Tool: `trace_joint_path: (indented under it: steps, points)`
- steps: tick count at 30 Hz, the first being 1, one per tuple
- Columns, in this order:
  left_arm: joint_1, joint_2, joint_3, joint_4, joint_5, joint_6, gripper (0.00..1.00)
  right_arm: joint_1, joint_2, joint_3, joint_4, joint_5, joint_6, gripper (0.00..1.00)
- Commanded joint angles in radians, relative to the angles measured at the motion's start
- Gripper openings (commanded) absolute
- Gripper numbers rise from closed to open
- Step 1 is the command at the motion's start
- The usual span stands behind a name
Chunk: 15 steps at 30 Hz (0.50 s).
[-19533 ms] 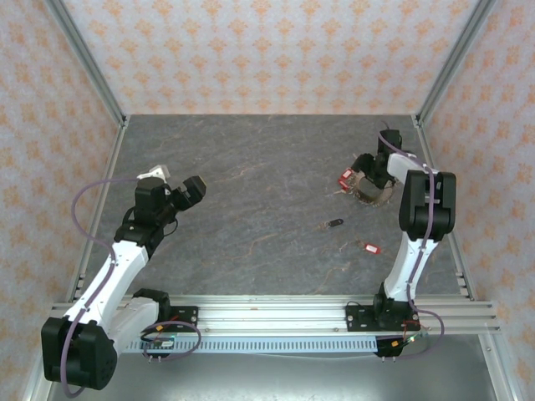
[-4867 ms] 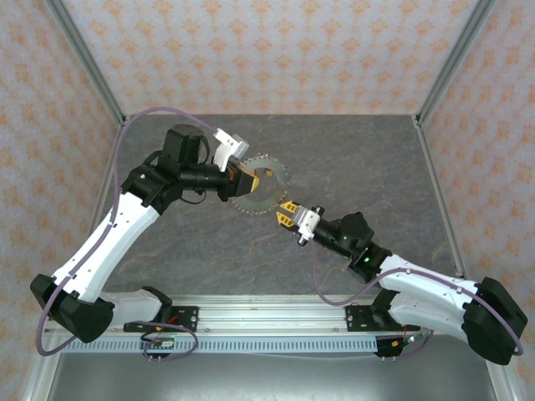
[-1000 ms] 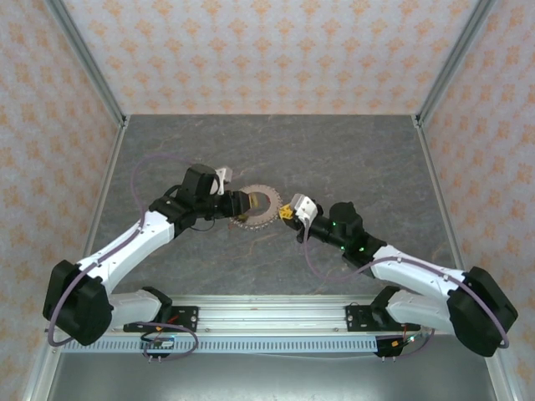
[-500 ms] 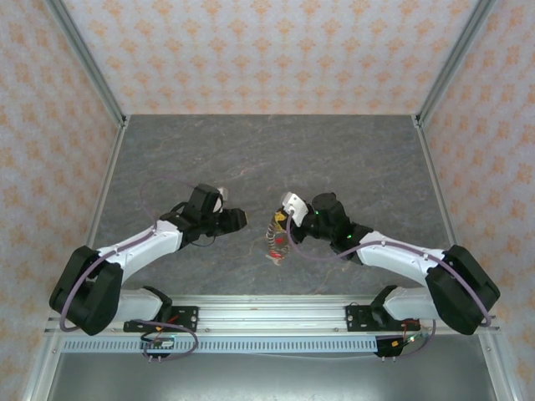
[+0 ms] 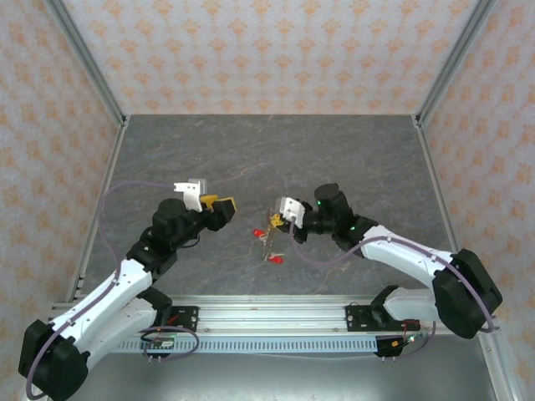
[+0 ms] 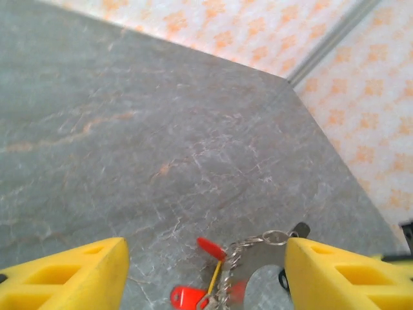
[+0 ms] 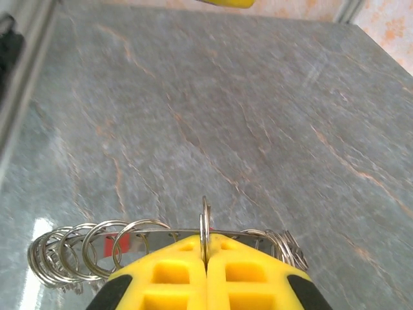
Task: Put the keys on the keyring
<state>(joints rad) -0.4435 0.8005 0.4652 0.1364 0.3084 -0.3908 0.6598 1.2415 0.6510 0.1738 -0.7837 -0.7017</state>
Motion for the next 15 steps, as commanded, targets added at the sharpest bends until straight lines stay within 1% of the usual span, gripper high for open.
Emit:
trace_joint_path:
  steps: [1, 4, 6, 9, 13, 15]
  points:
    - [-0.004, -0.001, 0.036, 0.056, 0.103, 0.173, 0.62, -0.038, 0.027, 0.064, 0.104, -0.274, 0.076, 0.0]
    - [-0.004, 0.023, 0.062, 0.059, 0.204, 0.243, 0.56, -0.068, 0.066, 0.095, 0.111, -0.363, 0.093, 0.0]
    - [-0.004, 0.05, 0.075, 0.072, 0.217, 0.251, 0.49, -0.077, 0.087, 0.103, 0.133, -0.396, 0.105, 0.0]
    - [-0.004, 0.102, 0.106, 0.065, 0.271, 0.292, 0.47, -0.08, 0.113, 0.125, 0.13, -0.416, 0.113, 0.0]
    - [-0.009, 0.17, 0.163, 0.002, 0.417, 0.398, 0.45, -0.086, 0.139, 0.145, 0.117, -0.446, 0.11, 0.0]
    - [-0.014, 0.195, 0.19, -0.054, 0.461, 0.465, 0.43, -0.086, 0.145, 0.153, 0.091, -0.445, 0.084, 0.0]
